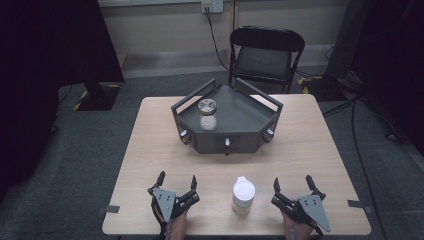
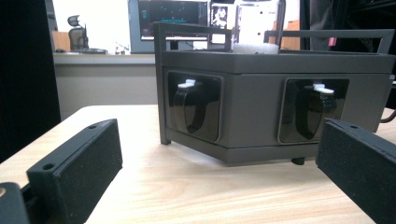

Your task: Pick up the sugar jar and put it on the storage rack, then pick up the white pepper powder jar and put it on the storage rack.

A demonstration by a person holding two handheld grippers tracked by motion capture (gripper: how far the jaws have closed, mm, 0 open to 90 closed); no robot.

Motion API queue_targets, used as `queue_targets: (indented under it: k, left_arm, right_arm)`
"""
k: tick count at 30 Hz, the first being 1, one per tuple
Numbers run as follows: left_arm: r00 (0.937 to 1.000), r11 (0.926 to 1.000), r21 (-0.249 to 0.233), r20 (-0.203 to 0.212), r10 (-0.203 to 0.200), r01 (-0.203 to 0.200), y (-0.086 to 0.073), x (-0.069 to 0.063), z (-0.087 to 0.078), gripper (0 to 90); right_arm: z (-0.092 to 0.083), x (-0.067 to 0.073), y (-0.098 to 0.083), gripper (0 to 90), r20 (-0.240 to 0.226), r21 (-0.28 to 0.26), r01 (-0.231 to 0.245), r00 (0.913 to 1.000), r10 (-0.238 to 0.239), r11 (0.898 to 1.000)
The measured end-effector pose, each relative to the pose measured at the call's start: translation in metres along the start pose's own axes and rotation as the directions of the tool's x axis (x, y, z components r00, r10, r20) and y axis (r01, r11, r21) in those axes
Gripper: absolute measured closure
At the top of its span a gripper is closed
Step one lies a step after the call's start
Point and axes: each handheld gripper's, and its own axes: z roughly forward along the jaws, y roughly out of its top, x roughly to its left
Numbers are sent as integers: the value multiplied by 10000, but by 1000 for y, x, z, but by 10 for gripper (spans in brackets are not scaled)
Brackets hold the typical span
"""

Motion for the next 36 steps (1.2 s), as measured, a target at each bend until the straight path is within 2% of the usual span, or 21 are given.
queue_targets:
  k: [2,4,6,8,10,12,16,32,36]
  left_arm:
    - [10000,10000,16,22,-57,57,-2,1,0,0]
    - [10000,10000,47,-67,51,-50,-5,1,0,0]
    - [9999,9999,27,95,-112,112,-9,5,-2,0]
    - [9999,10000,-7,78,-83,83,-9,5,-2,0]
    - [9999,9997,206,111,-104,102,-6,6,0,0]
    - [9999,9997,220,35,-132,131,-6,5,2,0]
    - [9992,9997,195,-392,-125,132,-6,-3,2,2]
    - [9983,9997,188,-575,-129,140,-6,-6,1,1]
    - [9979,9997,187,-632,-128,140,-6,-7,1,0]
  right_arm:
    - [0,0,0,6,2,-2,-6,10000,6,10000]
    - [0,0,0,6,1,0,0,10000,0,10000]
    - [0,0,0,6,3,-3,0,10000,0,10000]
    - [0,0,0,6,4,-5,5,10000,-5,10000]
    - [0,0,0,6,3,0,17,10000,-17,10000]
    - [0,0,0,6,8,0,4,10000,-4,10000]
    - [0,0,0,6,23,9,12,10000,-12,10000]
    - [0,0,1,6,2,52,-46,10000,46,10000]
    - [0,-3,0,6,-157,4,-43,9999,43,10000]
